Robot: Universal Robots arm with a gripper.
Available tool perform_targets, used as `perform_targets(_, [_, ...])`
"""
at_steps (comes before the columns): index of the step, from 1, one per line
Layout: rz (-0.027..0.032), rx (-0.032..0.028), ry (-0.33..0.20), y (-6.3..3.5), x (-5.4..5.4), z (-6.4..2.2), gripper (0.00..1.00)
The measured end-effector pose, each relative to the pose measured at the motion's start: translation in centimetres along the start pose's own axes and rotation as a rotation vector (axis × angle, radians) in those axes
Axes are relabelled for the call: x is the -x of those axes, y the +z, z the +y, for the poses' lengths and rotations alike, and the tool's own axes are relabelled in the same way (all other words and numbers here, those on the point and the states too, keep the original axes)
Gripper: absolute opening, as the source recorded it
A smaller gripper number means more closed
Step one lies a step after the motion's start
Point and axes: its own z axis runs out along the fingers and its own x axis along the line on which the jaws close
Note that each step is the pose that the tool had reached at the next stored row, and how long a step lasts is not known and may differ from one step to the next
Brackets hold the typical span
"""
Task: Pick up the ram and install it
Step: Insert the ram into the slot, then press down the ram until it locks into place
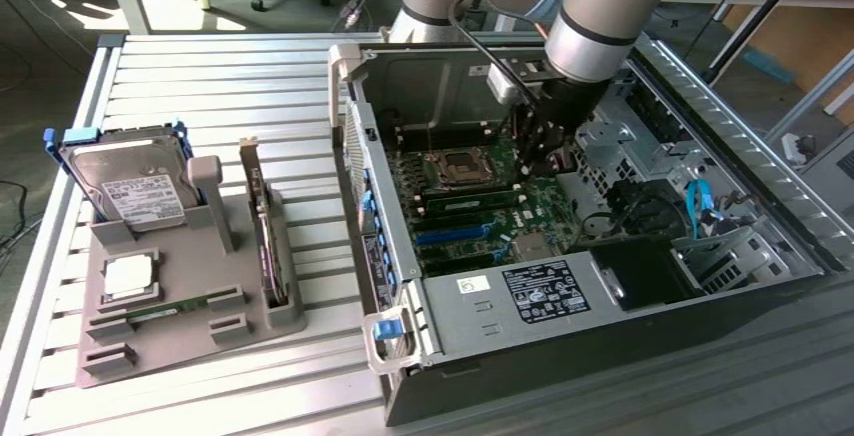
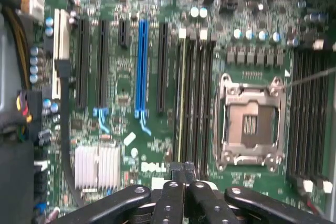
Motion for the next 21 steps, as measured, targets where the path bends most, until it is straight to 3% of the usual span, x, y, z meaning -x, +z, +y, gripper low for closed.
perform_targets(2, [0.0, 0.0, 0.0, 0.0, 0.0, -0.43, 0.11])
perform_targets(9, [-0.0003, -0.0001, 0.0, 0.08, 0.0, -0.44, 0.11])
perform_targets(13, [-0.0001, 0.0002, 0.0, 1.13, 0.0, -0.45, 0.11])
perform_targets(21, [-0.0003, 0.0001, 0.0, 1.98, -0.1, -0.48, 0.11])
